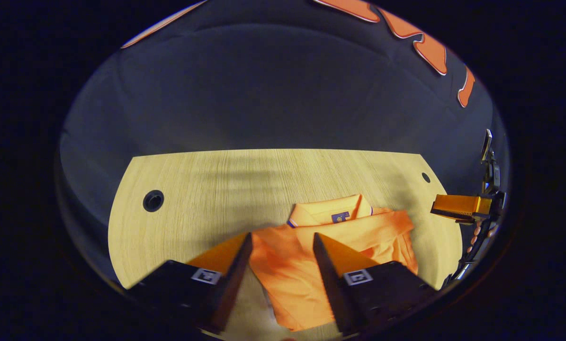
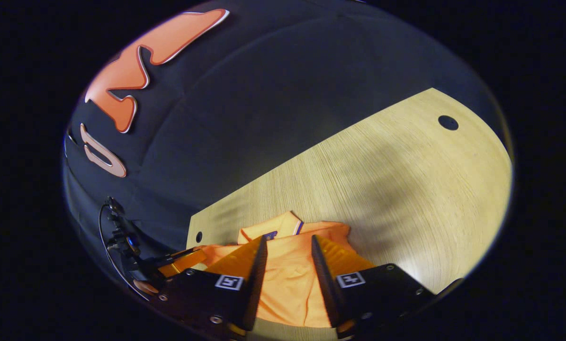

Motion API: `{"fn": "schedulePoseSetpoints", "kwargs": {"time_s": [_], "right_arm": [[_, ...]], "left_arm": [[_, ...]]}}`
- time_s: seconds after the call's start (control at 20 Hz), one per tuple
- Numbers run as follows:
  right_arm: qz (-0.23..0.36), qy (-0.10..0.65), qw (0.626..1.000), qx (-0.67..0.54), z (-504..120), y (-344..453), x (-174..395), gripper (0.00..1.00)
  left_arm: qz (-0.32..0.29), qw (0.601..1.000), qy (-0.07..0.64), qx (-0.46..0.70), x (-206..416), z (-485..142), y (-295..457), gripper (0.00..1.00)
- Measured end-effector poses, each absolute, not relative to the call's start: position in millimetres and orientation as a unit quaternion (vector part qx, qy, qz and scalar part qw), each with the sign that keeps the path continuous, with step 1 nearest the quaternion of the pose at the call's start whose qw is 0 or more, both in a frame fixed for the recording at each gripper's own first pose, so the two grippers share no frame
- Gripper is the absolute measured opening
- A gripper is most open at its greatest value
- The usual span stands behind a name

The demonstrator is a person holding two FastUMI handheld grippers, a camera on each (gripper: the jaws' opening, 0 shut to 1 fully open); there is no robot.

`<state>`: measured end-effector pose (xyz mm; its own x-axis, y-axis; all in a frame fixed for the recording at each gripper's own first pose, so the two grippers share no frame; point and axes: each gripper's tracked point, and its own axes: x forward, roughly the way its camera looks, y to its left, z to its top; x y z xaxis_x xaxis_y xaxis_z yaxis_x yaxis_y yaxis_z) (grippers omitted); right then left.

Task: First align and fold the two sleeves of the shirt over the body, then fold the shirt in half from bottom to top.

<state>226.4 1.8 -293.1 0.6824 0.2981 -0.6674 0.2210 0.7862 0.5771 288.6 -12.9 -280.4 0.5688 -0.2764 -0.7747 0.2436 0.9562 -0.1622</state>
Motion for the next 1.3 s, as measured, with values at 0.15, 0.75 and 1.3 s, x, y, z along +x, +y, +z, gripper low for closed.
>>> {"fn": "schedulePoseSetpoints", "kwargs": {"time_s": [0.15, 0.75, 1.3], "right_arm": [[0.008, 0.370, 0.887, 0.276, -276, -16, 213, 0.82], [0.016, 0.232, 0.964, 0.130, -144, -17, 129, 0.97], [0.017, 0.097, 0.994, 0.056, -53, 6, 53, 0.97]], "left_arm": [[-0.135, 0.901, 0.412, -0.013, 286, -255, -10, 0.98], [-0.111, 0.962, 0.250, -0.001, 177, -115, -8, 0.99], [-0.084, 0.988, 0.121, -0.035, 65, -10, 7, 0.98]]}}
